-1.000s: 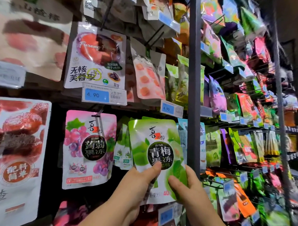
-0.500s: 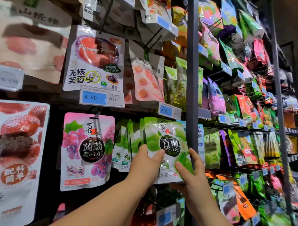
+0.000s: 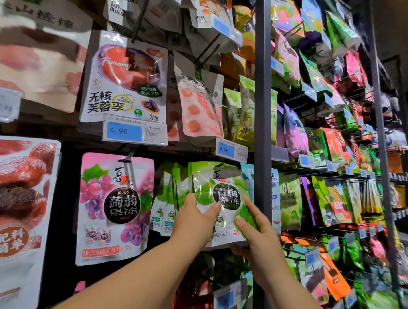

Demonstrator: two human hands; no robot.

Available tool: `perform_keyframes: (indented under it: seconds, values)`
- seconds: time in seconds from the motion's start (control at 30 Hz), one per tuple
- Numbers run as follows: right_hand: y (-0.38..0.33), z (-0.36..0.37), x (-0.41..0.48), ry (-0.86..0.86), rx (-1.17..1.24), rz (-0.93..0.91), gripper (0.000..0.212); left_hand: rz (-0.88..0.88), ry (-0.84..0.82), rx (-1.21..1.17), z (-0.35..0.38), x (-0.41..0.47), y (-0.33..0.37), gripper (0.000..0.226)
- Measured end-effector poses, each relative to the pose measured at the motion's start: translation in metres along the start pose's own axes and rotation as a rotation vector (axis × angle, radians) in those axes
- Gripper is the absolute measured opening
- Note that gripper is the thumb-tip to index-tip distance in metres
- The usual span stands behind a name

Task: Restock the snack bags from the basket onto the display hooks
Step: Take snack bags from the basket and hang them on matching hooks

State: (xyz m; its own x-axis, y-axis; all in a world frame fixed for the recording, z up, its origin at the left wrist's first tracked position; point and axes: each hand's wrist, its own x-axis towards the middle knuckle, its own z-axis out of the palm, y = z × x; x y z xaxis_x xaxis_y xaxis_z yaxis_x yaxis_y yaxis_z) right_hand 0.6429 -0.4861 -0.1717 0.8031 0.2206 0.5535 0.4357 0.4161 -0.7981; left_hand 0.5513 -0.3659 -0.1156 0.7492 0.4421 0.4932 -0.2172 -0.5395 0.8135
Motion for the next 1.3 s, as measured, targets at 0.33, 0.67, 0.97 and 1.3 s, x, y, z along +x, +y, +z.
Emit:
perform_keyframes:
  seconds: [0.33,0.67,0.97,1.3]
  values:
    - [-0.001,0.012,0.007,0.021,-0.707,-0.122,0.051,0.129,0.11,0.203,0.009,0.014,-0.023,0.065]
    - [0.012,0.026,0.008,-0.144,-0.831,-0.054,0.059,0.103,0.051,0.28,0.013,0.045,-0.054,0.06]
    - [0.027,0.038,0.024,-0.169,-0.851,-0.023,0.063,0.089,0.058,0.326,0.01,0.07,-0.073,0.059]
    - [0.033,0.047,0.034,-0.195,-0.96,-0.029,0.051,0.034,0.07,0.364,0.009,0.085,-0.086,0.058]
